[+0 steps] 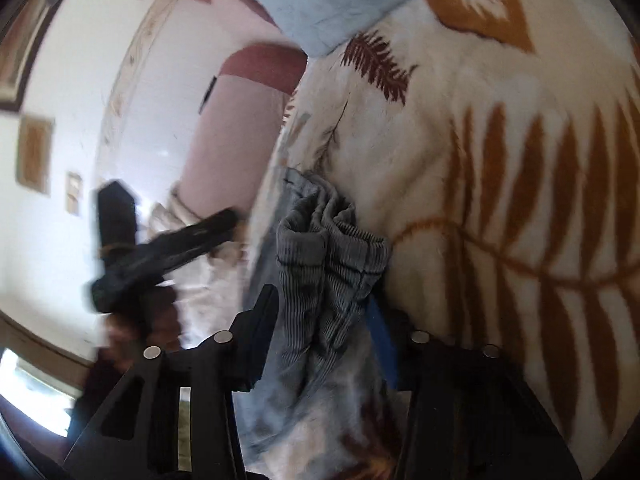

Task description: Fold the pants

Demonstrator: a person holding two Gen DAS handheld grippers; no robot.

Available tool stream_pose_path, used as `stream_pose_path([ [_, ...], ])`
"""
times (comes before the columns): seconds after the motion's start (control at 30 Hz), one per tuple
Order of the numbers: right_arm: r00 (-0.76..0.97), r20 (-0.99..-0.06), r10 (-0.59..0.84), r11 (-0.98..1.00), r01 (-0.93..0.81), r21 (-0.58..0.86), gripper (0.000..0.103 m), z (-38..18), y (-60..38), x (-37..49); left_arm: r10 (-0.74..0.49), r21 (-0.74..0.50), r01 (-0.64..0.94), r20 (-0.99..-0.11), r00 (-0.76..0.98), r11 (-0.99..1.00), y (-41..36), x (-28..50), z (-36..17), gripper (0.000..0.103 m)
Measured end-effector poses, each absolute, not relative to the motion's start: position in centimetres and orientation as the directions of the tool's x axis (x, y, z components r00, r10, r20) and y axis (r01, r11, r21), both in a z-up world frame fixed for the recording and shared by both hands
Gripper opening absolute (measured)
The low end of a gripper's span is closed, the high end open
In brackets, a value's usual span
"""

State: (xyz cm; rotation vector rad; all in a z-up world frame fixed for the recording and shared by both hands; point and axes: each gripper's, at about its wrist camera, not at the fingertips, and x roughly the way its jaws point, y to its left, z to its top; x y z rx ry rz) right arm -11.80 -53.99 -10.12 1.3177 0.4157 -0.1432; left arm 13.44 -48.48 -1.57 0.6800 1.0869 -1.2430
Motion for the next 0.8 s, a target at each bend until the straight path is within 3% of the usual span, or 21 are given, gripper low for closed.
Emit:
stream_pose_path([
  [0.2,0.911,-0.388,0.137,0.289,0.337,0.896,0.064,-9.6,-53.1,-11.9,-0.388,-0.146,0.984,-0.917,-0.095,0.104,-51.2,12.4,-3.1,0.087],
  [0.4,0.918,-0.366,0.155,0.272,0.316,0.909,0.064,-9.8,-53.2,-12.1,-0.349,-0.189,0.981,-0.918,-0.19,-0.036,-52.4,10.3,-4.0,0.087],
  [0.67,0.916,-0.37,0.156,0.303,0.313,0.9,0.065,-9.5,-52.6,-12.1,-0.281,-0.238,0.968,-0.927,-0.25,-0.077,-53.5,9.0,-5.8,0.084],
  [0.8,0.902,-0.403,0.158,0.355,0.329,0.875,0.066,-9.1,-51.9,-11.7,-0.302,-0.296,0.955,-0.908,-0.289,-0.025,-53.2,10.5,-5.6,0.072],
])
